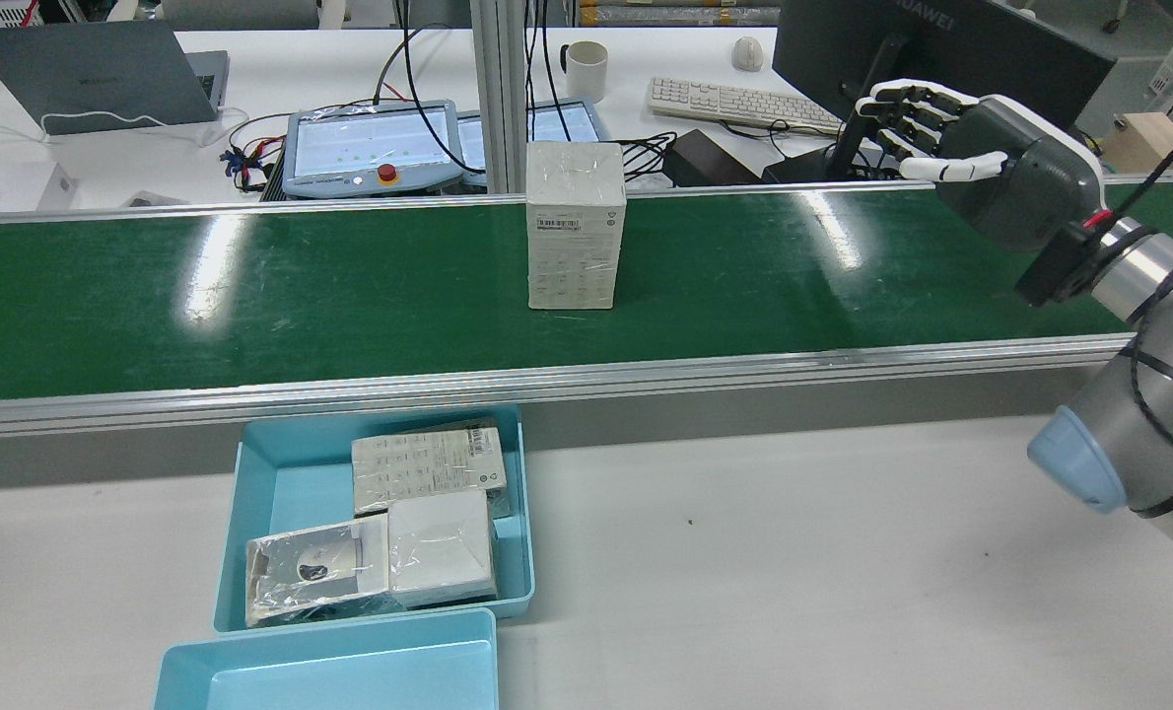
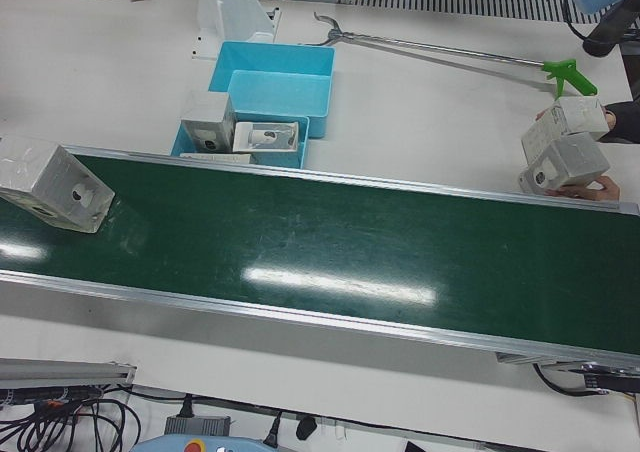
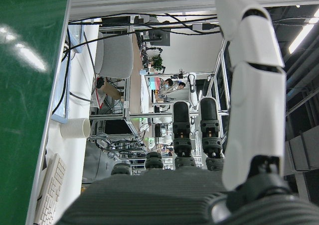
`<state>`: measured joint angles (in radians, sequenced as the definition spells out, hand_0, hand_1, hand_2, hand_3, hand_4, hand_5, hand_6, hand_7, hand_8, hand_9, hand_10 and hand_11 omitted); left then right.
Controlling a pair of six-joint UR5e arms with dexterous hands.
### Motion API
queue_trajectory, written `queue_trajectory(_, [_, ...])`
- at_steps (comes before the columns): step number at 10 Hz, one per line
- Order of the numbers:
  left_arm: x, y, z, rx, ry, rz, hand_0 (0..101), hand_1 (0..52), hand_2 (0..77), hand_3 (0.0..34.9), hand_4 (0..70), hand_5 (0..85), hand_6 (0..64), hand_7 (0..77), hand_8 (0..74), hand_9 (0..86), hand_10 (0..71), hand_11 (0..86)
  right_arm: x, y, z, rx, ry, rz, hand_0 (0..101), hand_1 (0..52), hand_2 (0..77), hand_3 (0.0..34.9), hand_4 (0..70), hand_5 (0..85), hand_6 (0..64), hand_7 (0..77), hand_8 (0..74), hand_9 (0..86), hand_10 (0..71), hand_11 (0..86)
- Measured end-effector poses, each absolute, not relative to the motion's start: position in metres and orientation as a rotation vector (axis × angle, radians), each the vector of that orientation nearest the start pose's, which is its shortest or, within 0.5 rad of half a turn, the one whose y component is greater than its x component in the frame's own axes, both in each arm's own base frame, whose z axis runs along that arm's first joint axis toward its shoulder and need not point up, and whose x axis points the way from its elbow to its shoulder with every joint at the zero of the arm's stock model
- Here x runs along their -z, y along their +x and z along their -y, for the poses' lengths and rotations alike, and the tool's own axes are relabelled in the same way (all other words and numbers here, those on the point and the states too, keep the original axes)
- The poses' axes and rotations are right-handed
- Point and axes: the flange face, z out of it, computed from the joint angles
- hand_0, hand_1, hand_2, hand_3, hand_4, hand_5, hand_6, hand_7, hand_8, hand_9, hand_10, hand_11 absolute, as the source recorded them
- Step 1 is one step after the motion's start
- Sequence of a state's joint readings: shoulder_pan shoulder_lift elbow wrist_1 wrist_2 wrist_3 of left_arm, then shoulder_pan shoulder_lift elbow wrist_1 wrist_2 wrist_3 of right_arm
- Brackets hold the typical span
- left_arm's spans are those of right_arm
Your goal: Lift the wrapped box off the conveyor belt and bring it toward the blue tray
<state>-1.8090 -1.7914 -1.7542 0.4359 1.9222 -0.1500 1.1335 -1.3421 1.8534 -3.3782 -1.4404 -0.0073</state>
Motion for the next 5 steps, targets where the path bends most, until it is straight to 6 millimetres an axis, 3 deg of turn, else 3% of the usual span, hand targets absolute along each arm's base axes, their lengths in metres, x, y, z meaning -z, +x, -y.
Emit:
queue_trajectory(2, [-0.5257,-0.2245,0.5052,2.279,-0.303,-2.191,0,0.0,0.5,0.0,0.0,1.1,0.0,0.5,0.5,0.0,0.5,0.0,-0.4473,-0.0974,0.5666,1.966,0.431,-2.615,48,15.8,20.7,9.9,19.1,28.4,7.6,28.4,1.6,6.5,0.0,1.6])
queue_trajectory(3, [-0.5257,-0.2245,0.5052,2.279,-0.303,-2.191,0,0.0,0.5,0.0,0.0,1.1,0.0,0.5,0.5,0.0,0.5,0.0,-0.4455,-0.0968,0.5658,1.961,0.432,-2.618,48,15.8,19.6,7.9,19.1,28.4,7.6,25.6,0.0,6.5,0.0,1.6])
queue_trajectory(5, [-0.5257,-0.2245,0.5052,2.279,-0.303,-2.191,0,0.0,0.5,0.0,0.0,1.1,0.0,0.5,0.5,0.0,0.5,0.0,-0.4498,-0.0997,0.5679,1.976,0.433,-2.613,49,16.4,20.7,9.9,18.0,27.8,7.6,26.2,0.0,6.5,0.0,1.6])
